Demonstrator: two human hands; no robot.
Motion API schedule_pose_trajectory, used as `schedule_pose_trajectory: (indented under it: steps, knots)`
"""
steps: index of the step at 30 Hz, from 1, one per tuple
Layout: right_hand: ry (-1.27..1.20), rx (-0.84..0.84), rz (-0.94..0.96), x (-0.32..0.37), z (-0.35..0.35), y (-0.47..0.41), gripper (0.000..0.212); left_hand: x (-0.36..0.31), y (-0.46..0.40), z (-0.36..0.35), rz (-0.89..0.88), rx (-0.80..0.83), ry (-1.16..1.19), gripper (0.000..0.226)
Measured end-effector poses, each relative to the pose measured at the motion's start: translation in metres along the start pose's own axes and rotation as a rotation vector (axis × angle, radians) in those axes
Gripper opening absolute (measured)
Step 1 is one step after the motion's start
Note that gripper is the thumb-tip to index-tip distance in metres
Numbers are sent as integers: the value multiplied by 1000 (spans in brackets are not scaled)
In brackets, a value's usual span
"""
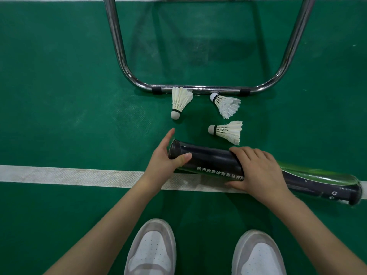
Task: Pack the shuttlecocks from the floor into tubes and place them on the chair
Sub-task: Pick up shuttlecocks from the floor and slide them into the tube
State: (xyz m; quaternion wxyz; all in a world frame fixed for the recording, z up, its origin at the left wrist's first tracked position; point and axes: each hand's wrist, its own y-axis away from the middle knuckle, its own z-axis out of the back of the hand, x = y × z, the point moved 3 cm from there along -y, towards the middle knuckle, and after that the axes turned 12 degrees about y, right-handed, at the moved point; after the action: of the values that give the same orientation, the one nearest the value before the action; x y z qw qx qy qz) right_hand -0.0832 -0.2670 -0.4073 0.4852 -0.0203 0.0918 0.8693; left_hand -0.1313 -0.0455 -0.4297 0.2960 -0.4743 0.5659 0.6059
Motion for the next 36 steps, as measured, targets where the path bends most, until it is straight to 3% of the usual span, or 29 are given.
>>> schedule_pose_trajectory:
  steps: [9,21,26,29,31,36]
  knots:
    - [-54,40,40,-11,8,-6,85,-35,-18,26,-177,-81,-229,55]
    - [-142,156,1,-31,11,-3,87,-97,-105,8,-270,-5,-543,66]
    - [-133,193,16,-30,11,1,85,-90,-119,1,-246,204,-883,79]
    - [-136,194,6,-33,9,5,84,-93,-116,7,-348,127,-1109,72]
    - [-140,190,-5,-35,7,9,84,-94,-107,13,-385,33,-1095,64]
    - [-122,186,-16,-36,3,15,84,-72,-77,27,-237,-96,-763,46]
